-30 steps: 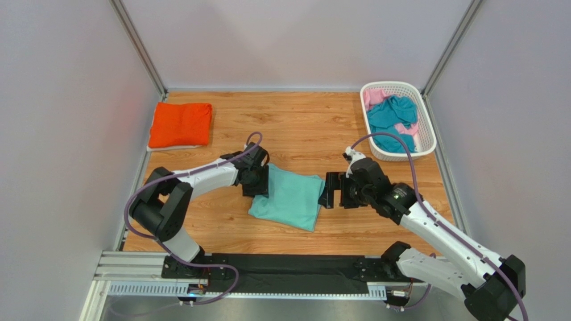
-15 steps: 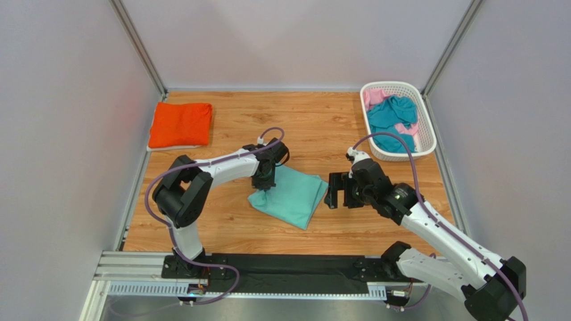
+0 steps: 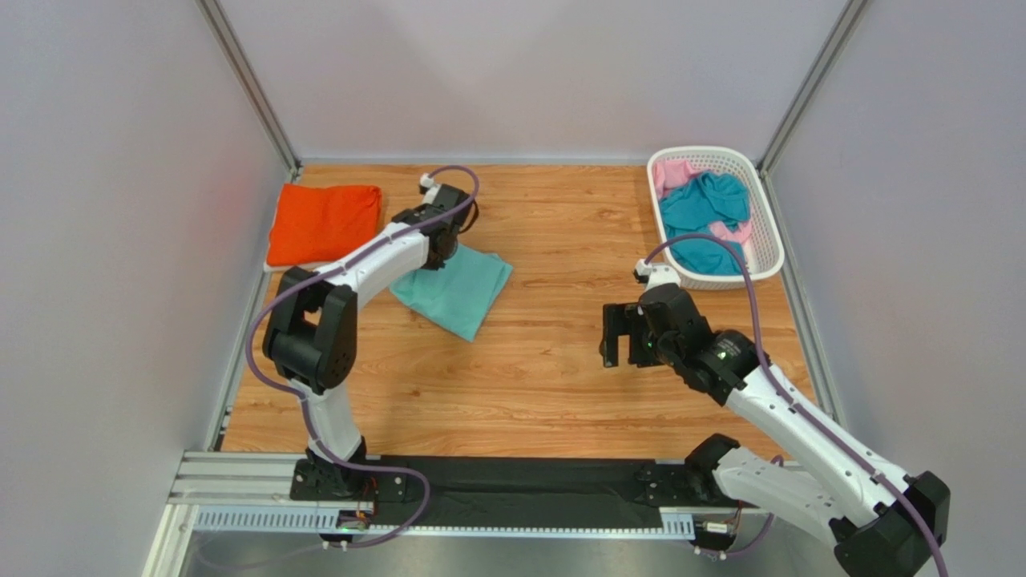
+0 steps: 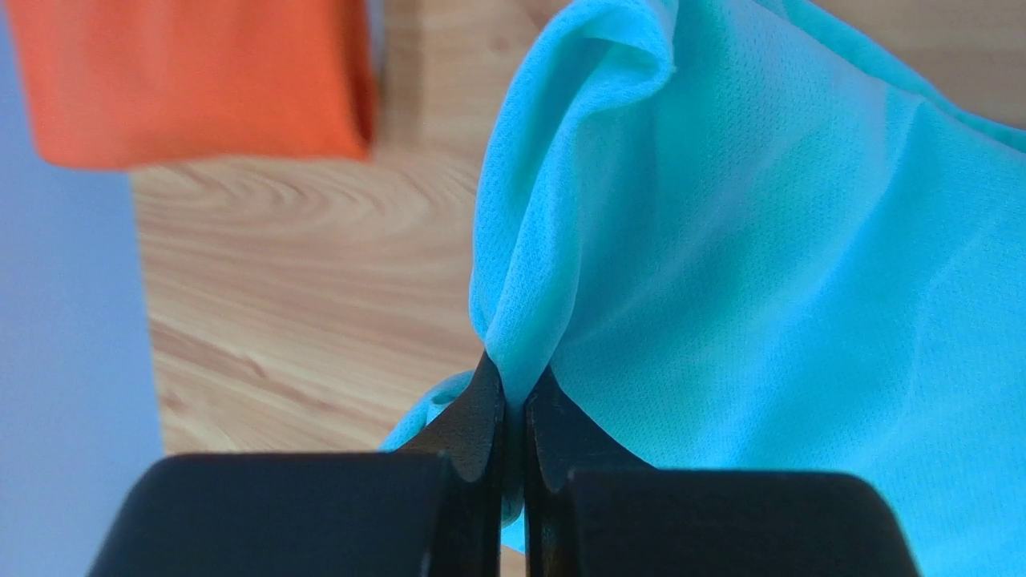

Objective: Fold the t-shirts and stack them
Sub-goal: Neatly place the folded tshirt to the corner

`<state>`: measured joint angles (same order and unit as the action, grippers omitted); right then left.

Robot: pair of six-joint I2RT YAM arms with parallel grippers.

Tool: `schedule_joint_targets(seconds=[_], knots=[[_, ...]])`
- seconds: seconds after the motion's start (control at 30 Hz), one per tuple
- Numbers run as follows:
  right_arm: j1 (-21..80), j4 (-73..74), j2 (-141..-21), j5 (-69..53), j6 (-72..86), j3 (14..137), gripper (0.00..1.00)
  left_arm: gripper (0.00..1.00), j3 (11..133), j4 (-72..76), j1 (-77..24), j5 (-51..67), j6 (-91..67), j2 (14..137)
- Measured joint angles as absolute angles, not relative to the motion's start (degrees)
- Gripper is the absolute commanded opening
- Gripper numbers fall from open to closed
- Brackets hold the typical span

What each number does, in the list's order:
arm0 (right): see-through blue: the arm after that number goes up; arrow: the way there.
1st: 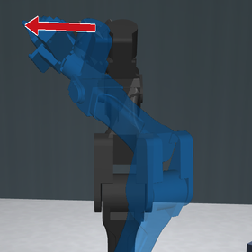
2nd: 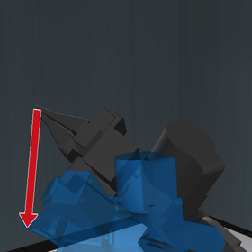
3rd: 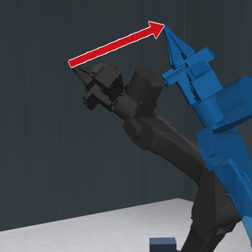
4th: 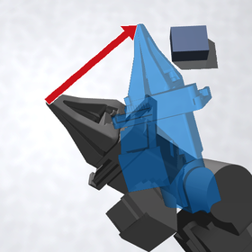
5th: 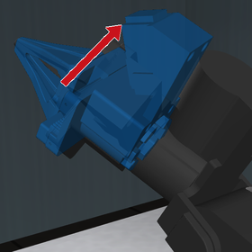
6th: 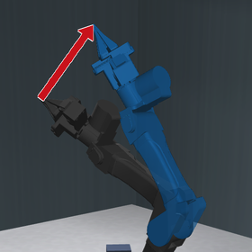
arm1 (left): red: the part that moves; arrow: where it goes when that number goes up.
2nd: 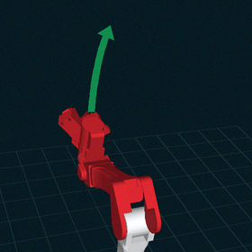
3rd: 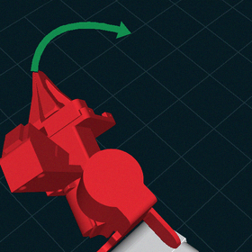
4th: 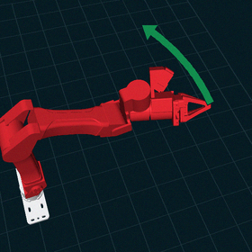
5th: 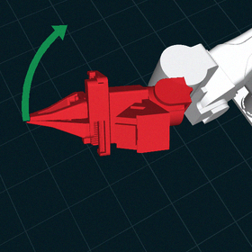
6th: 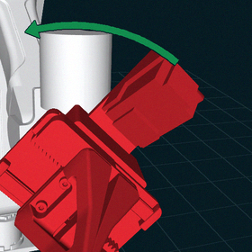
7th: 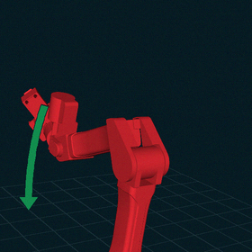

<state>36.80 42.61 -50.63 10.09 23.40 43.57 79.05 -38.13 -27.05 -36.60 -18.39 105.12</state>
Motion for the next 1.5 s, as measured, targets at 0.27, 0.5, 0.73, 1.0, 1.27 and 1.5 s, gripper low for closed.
schedule_joint_targets(seconds=[0.27,0.5,0.73,1.0,1.27,1.5], knots=[[34.7,42.6,-52.5,10.5,23.0,43.6,1.0,0.0,87.8,-32.1,-16.3,-39.7,-7.8,106.0],[32.2,42.6,-53.2,10.4,23.0,43.6,1.0,0.0,92.5,-26.8,-10.2,-40.4,3.0,107.7],[30.2,42.6,-54.4,9.9,22.9,43.6,1.0,0.0,98.0,-26.0,-8.2,-40.7,9.8,109.8],[29.3,42.6,-54.7,8.9,22.6,43.6,1.0,0.0,100.8,-25.5,-8.0,-41.3,11.7,109.4],[28.3,42.5,-54.7,7.8,22.6,43.6,1.0,0.0,100.8,-26.5,-4.6,-41.9,8.7,109.4],[27.6,42.4,-54.9,7.4,22.5,43.6,1.0,0.0,100.7,-26.7,-0.9,-40.8,6.5,109.8]])
